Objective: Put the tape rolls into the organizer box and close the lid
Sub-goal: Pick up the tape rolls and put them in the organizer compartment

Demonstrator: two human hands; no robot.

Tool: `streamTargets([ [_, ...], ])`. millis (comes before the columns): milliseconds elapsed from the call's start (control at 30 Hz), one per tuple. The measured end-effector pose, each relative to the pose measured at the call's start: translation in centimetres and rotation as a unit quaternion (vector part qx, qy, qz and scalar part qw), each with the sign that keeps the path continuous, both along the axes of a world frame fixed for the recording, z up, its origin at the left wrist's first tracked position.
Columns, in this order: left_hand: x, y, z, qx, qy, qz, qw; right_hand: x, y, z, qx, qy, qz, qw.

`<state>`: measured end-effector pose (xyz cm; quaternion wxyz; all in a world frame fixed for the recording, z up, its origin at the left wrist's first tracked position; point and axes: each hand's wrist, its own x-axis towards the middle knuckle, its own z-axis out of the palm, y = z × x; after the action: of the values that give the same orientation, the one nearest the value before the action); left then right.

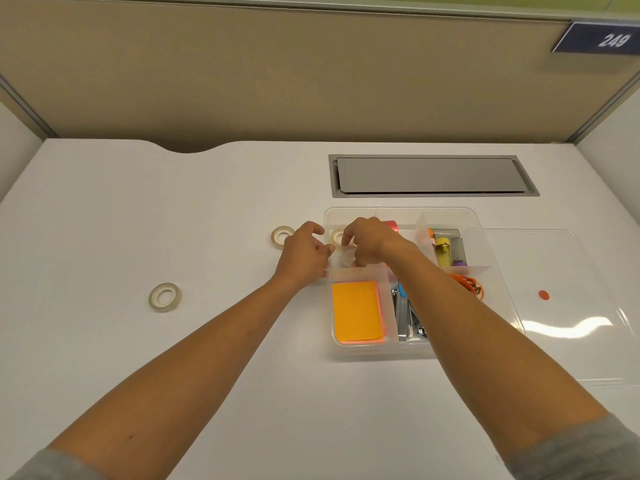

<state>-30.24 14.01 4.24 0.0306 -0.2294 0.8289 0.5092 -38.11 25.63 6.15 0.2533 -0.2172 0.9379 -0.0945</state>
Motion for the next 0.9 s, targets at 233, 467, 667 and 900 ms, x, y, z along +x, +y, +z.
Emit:
streamTargets([
  [233, -0.1, -0.1, -0.1, -0.001, -0.001, 0.000, 1.000, -0.2, 0.3, -0.7, -0.012, 0.001, 0.005, 1.000],
  [467, -0.1, -0.2, -0.4, 0.003, 0.002, 0.002, 1.000, -0.3, 0.3, -1.5, -0.051, 0.056, -0.037, 0.996],
  [667, -0.1, -0.3, -0.4, 0.004, 0.002, 0.000, 1.000, -0.1, -0.3, -2.2, -0.008, 0.087, -0.024, 0.996],
  [900, -0.1, -0.2, -0.4, 0.000, 0.002, 0.004, 1.000, 0.0, 0.0, -2.5, 0.000, 0.101, -0.019, 0.995],
])
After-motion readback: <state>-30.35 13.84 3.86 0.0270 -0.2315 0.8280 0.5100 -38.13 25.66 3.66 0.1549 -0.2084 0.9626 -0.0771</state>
